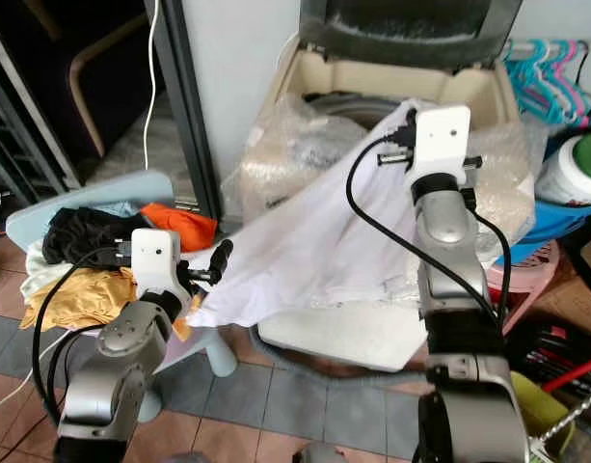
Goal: Clothes washing
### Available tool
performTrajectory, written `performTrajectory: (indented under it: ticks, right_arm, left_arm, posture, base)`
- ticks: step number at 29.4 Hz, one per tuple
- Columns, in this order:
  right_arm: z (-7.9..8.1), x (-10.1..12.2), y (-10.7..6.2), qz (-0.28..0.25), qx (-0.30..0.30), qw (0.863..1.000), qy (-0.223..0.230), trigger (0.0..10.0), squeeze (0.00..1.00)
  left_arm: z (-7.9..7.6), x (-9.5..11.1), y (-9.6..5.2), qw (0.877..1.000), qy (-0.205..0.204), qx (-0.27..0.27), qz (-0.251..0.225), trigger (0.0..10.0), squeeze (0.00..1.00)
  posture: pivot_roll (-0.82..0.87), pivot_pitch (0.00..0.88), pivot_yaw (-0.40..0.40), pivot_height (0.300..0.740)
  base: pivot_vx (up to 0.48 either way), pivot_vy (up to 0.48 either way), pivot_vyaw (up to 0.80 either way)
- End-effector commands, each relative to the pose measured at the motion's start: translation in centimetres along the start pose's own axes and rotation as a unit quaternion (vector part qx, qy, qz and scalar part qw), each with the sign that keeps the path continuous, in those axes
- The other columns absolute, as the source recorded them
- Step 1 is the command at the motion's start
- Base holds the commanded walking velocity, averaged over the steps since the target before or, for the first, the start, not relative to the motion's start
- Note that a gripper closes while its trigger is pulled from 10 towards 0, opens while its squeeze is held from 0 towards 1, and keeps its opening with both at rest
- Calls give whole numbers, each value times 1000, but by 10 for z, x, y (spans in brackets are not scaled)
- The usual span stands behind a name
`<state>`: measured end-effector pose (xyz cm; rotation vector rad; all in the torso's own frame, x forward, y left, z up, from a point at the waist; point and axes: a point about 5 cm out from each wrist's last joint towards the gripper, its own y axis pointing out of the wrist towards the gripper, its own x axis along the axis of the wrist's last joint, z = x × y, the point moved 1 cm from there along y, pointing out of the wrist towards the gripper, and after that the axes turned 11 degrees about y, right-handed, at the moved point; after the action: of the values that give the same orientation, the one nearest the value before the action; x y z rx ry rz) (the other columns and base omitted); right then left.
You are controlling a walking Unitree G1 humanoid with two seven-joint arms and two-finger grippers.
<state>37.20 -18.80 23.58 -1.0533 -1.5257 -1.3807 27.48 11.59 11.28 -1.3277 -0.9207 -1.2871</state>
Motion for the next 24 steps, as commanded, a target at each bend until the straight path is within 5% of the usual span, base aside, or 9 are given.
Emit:
performTrajectory:
  ticks: [1, 7, 13, 17, 20, 24]
  right_arm:
    - [9, 17, 10, -34, 38, 999, -4, 10000, 0]
    - [29, 47, 38, -67, 134, 989, -21, 10000, 0]
    - [56, 76, 56, -98, 232, 965, -68, 10000, 0]
    - [65, 87, 62, -109, 245, 961, -62, 10000, 0]
    - [69, 72, 56, -89, 243, 966, -5, 10000, 0]
    - [67, 45, 42, -64, 236, 969, 14, 10000, 0]
  left_arm:
    - [3, 1, 1, 1000, 0, 2, -1, 10000, 0]
    - [2, 1, 3, 1000, 1, 2, 1, 10000, 0]
    - [3, 1, 3, 1000, 1, 7, -1, 10000, 0]
    - [19, -5, -1, 996, 25, 80, 19, 10000, 0]
    - [33, -15, -9, 990, 17, 135, 44, 10000, 0]
    - [39, -16, -16, 986, 24, 158, 43, 10000, 0]
  posture:
    - [-22, 0, 1, 740]
    - [-22, 0, 0, 740]
    - [-17, 0, -7, 740]
    - [-8, 0, -21, 740]
    - [4, 0, -30, 740]
    - [17, 0, -28, 740]
  base:
    - [296, 0, -800]
    - [42, 0, -707]
    - [0, 0, 0]
    - [67, 0, 0]
    - [0, 0, 0]
    - [0, 0, 0]
